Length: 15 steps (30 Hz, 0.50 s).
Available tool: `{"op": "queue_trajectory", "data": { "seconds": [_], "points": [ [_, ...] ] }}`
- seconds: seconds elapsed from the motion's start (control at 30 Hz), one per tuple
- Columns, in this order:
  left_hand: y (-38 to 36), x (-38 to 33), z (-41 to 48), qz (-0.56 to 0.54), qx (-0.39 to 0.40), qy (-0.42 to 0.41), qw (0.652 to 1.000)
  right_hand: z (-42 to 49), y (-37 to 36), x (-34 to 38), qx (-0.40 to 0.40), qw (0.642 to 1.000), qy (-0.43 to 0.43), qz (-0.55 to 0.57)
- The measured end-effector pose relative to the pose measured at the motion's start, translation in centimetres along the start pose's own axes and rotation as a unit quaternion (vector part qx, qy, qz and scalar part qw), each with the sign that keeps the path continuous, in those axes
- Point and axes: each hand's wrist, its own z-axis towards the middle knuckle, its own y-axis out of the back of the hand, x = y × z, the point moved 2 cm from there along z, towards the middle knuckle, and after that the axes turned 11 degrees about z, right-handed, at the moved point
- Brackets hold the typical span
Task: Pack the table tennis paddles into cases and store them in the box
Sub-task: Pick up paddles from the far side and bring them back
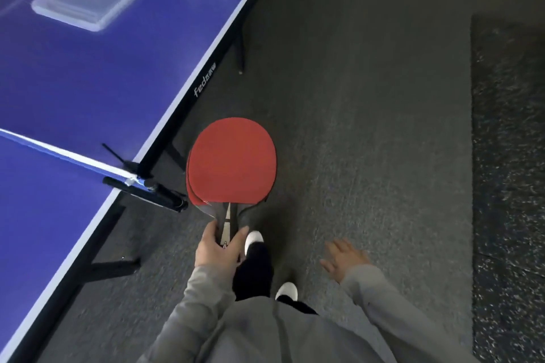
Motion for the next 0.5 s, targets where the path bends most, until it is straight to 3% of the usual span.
{"op": "queue_trajectory", "data": {
  "seconds": [0.5],
  "points": [
    [3.6,-14.1,21.0,-0.1,-0.139,0.025,0.985,16.7,21.1,8.2,0.003,0.999,0.013,-0.051]
  ]
}}
